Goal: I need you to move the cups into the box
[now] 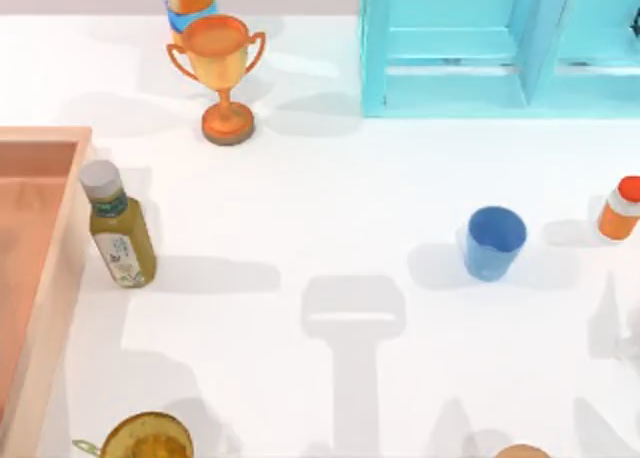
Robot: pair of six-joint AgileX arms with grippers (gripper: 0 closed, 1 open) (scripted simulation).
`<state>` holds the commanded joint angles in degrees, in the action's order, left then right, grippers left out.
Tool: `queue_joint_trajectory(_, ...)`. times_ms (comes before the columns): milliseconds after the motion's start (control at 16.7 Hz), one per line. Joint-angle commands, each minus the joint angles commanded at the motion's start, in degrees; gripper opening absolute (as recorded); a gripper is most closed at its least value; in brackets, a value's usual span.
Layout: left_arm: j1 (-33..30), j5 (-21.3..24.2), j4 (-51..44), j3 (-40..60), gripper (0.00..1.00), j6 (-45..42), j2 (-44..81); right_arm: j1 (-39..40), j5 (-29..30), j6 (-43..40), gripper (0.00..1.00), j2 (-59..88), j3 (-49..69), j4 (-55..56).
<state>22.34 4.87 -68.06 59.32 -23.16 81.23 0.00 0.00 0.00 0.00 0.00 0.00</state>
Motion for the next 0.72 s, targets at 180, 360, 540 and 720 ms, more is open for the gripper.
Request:
queue_joint_trajectory(180,0.07,0.06,-4.10,4.14,1.00,0.03,0.52,0.00,0.00,0.00,1.00,0.00,0.00,0.00)
queue_joint_trajectory(360,0.00,0.12,-12.67,13.41,1.00,0.14,1.09,0.00,0.00,0.00,1.00,0.00,0.00,0.00)
queue_joint_trajectory(540,-0.25,0.07,-20.12,21.23,1.00,0.30,1.16,0.00,0.00,0.00,1.00,0.00,0.00,0.00)
queue_joint_trajectory(720,-0.41,-0.01,-22.43,23.59,1.00,0.39,1.09,0.00,0.00,0.00,1.00,0.00,0.00,0.00)
